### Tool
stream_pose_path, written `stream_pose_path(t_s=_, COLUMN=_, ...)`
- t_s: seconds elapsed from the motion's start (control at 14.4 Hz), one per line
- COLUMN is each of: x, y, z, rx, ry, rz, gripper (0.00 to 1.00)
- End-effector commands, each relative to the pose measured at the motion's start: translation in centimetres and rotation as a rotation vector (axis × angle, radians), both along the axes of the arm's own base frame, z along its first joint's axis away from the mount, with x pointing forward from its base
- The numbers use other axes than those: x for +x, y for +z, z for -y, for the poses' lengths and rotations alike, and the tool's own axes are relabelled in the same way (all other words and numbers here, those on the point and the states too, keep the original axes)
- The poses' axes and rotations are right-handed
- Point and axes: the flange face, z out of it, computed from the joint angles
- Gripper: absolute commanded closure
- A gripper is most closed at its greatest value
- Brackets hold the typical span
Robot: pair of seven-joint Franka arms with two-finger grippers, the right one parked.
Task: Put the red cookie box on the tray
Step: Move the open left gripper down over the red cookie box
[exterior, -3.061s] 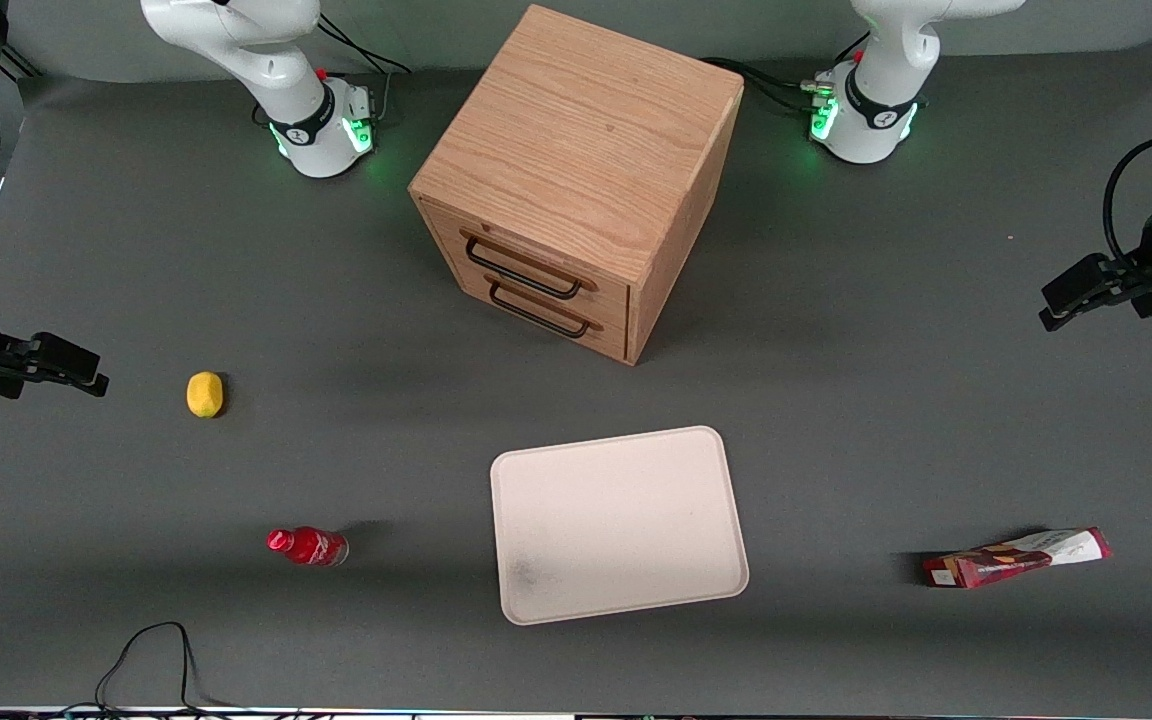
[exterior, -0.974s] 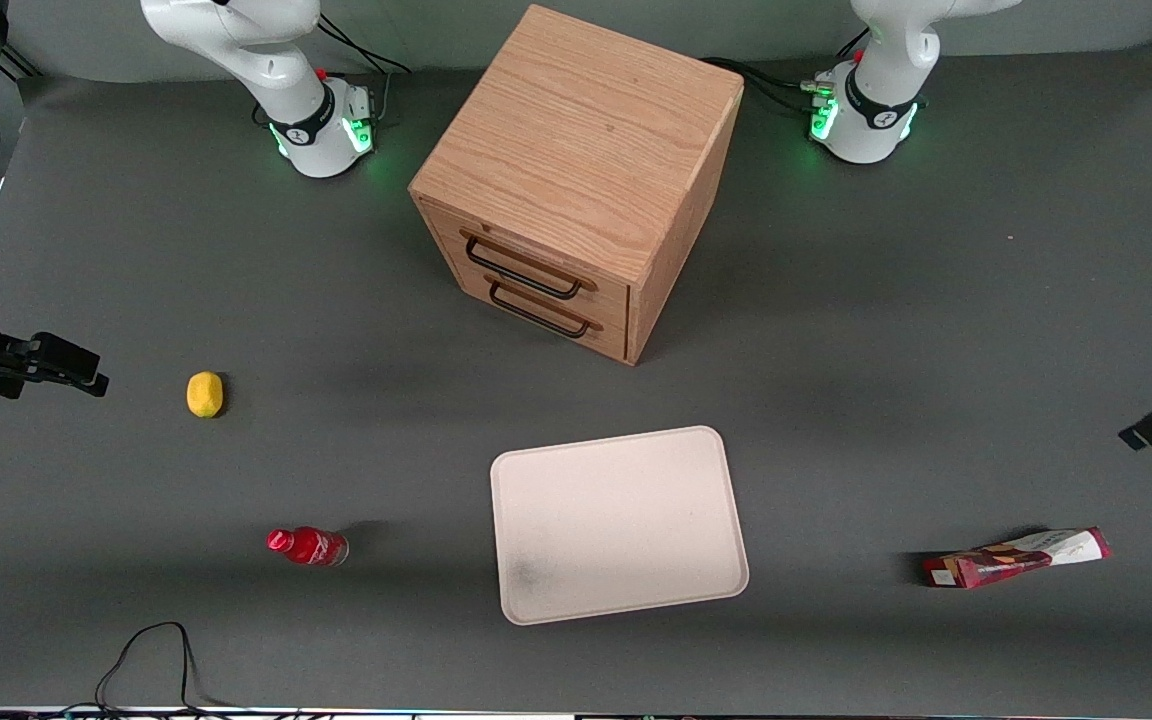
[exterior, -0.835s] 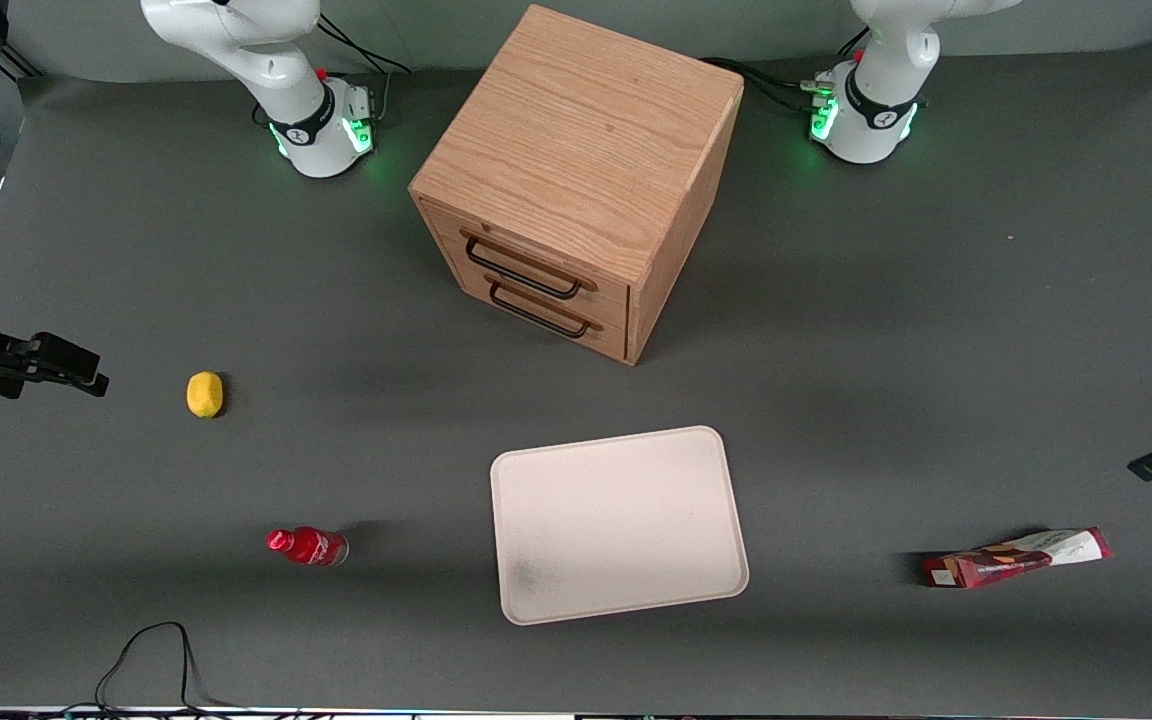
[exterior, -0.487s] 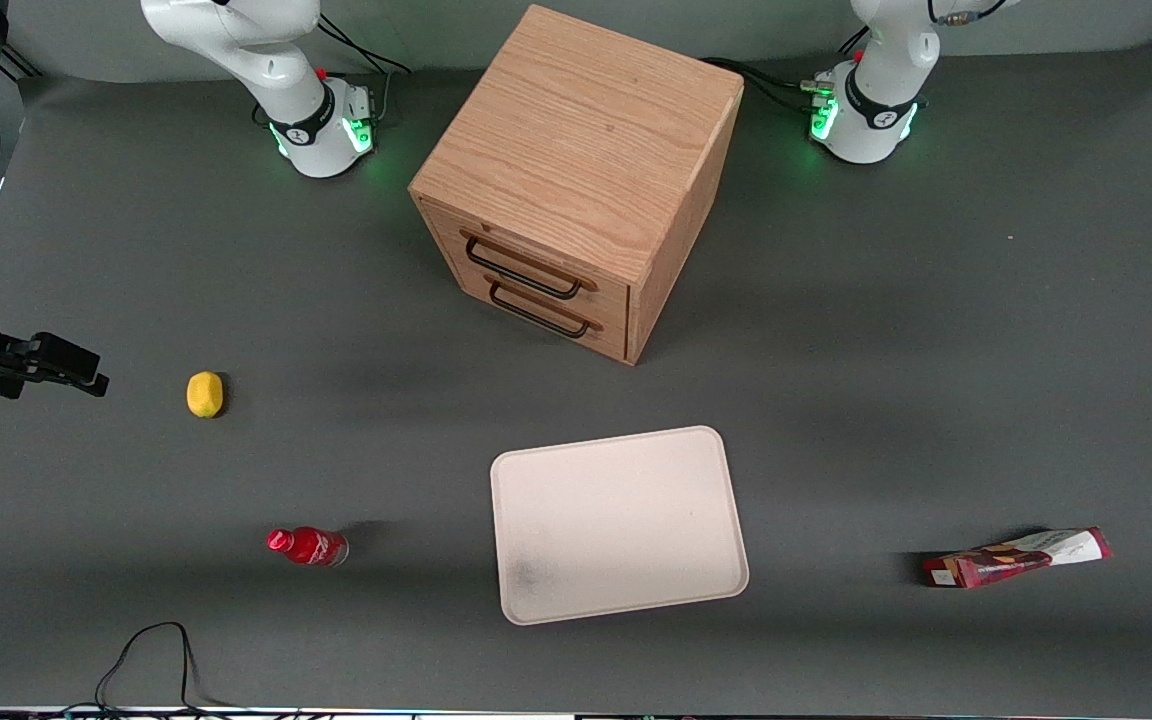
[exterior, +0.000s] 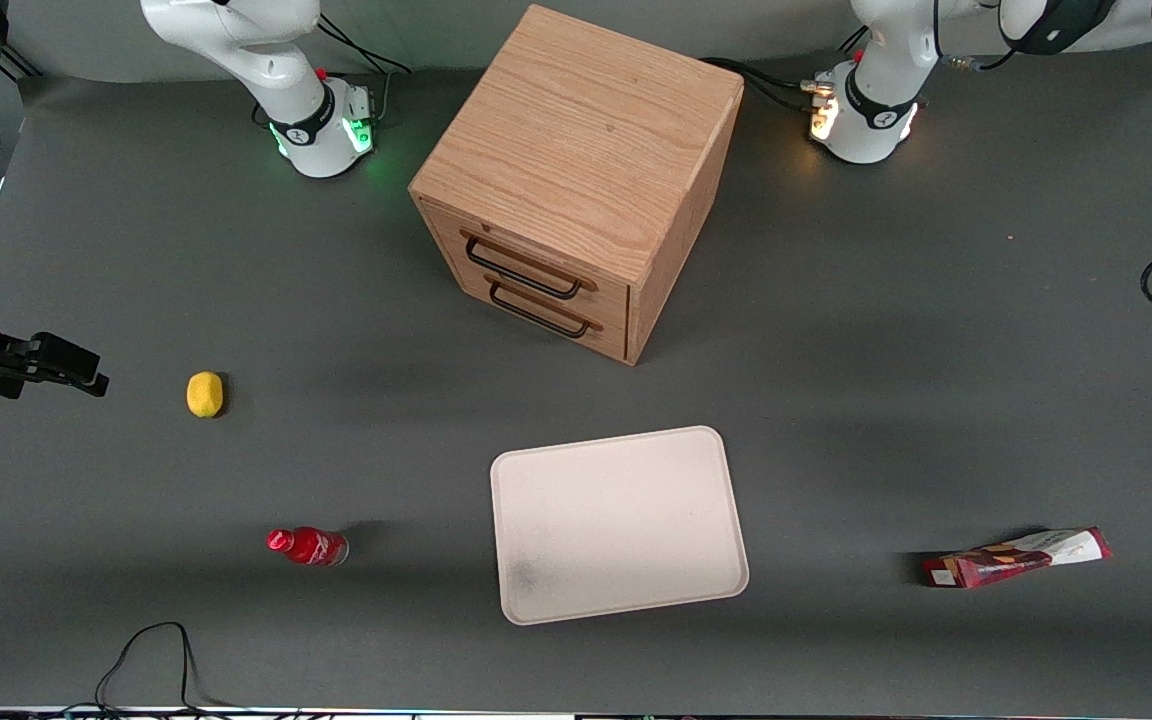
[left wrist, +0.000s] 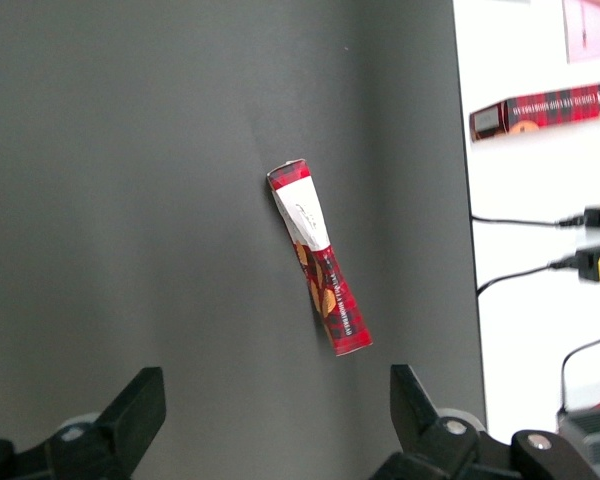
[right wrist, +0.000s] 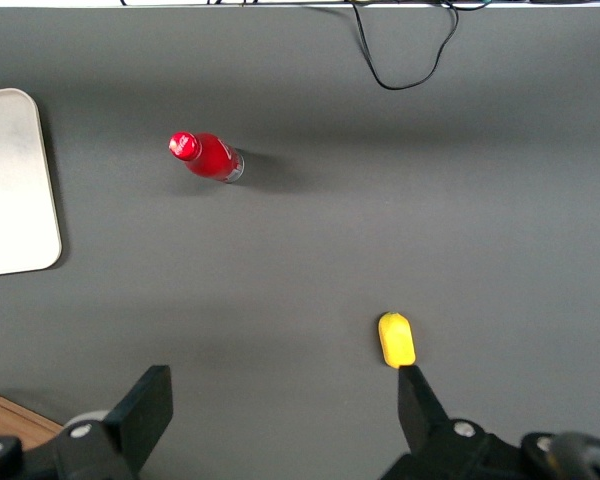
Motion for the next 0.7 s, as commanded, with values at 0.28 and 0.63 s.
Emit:
stream_pose_path(t_s=0.28, x=0.6, y=0.5, z=0.3, rx=-0.006, ry=0.167, rz=0.034, gripper=0.0)
stream_pose_path(t_s=0.63, x=2.0, y=-6.8, z=0.8, rx=0.017, ry=0.151, rz=0.035, gripper=0.0)
